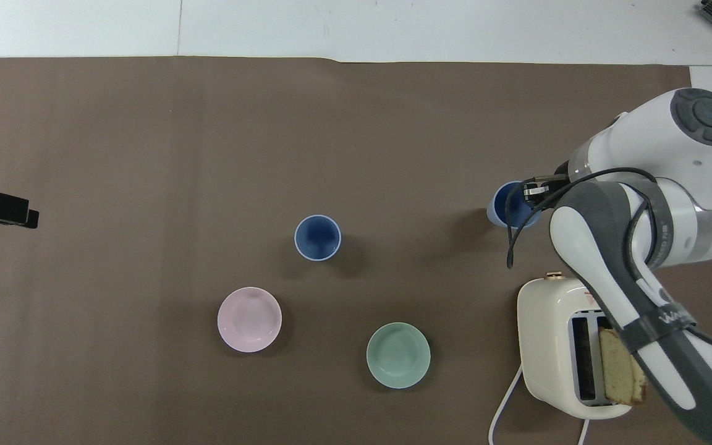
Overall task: Stack blue cups with both arms
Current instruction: 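Grasp the second blue cup with the right gripper and lift it, then carry the held cup with the right gripper over the center cup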
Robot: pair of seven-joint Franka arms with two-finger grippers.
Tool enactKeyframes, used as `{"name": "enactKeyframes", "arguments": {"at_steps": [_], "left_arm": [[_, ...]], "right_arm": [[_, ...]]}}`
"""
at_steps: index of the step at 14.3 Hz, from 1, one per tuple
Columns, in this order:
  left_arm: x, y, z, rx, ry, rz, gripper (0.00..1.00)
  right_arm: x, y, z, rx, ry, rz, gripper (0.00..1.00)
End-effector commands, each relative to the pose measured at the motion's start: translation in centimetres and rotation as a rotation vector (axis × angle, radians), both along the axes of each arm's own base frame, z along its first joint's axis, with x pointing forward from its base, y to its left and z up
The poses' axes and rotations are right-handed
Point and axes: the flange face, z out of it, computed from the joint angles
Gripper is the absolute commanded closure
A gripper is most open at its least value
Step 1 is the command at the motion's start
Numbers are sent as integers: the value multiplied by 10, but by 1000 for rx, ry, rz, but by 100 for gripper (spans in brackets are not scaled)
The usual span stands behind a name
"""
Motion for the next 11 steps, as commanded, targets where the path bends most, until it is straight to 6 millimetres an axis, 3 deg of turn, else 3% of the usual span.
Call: {"name": "enactKeyframes", "arguments": {"at_steps": [1,4,8,11], "left_arm": [[-2,4,2,16,14,-8,0],[-2,4,2,16,12,-8,0],[-1,3,2,16,11,-9,0],[-1,3,2,16,11,-9,0]], "right_arm": [[-3,67,40,12,-9,-110,100],[-16,121,72,28,-4,-146,100],[-46,204,98,93,0,-214,100],[-70,251,108,109,-10,-169,100]]}}
